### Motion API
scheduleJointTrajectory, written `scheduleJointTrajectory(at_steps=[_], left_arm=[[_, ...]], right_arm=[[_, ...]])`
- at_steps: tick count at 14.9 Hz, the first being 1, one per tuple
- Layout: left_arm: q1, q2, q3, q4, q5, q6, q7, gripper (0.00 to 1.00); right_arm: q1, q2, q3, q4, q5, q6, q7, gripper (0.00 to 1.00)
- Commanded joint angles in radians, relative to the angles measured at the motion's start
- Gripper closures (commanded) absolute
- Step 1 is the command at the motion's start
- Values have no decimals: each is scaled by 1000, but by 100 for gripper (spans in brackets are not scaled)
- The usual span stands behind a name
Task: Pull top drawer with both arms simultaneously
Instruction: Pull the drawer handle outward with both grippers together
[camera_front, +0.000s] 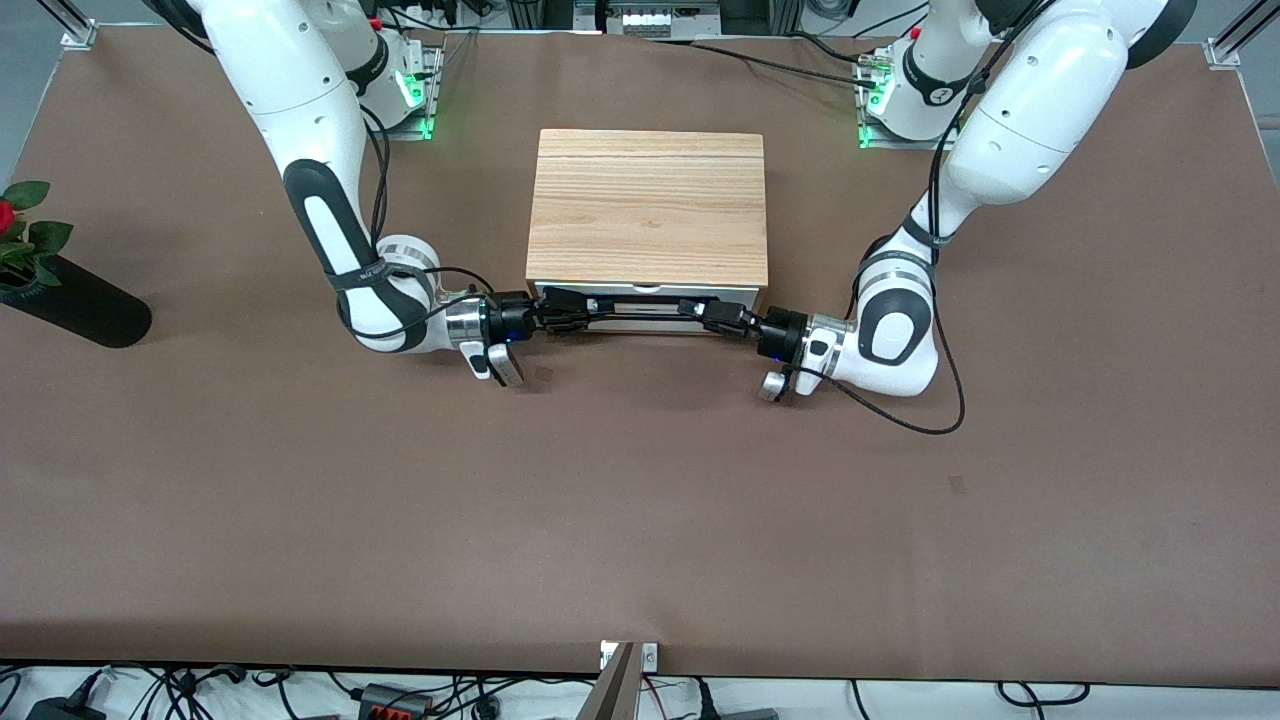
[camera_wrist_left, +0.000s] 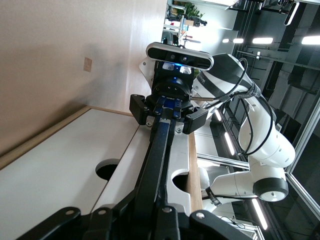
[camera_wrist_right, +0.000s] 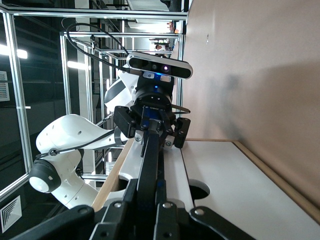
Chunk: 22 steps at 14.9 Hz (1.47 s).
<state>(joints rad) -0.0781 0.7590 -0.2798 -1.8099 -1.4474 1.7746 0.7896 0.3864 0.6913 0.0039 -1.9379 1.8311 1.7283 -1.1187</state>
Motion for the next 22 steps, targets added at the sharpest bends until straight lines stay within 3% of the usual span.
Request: scheduleJointTrajectory(at_steps=[1,14,21,22], left_arm=[[14,10,2,36,-36,-11,-10,87],[15,72,11,173,-30,26,-1,87],[15,72,17,176,-30,26,-1,87],[15,72,17,176,-28,26,-3,77]], right_arm=[[-14,17,-10,68,22,-12,-7,92],[-72,146,-13,280,11,51,63,92],[-77,145,-15,292,11,74,86,90],[-77,145,-15,292,11,74,88,89]])
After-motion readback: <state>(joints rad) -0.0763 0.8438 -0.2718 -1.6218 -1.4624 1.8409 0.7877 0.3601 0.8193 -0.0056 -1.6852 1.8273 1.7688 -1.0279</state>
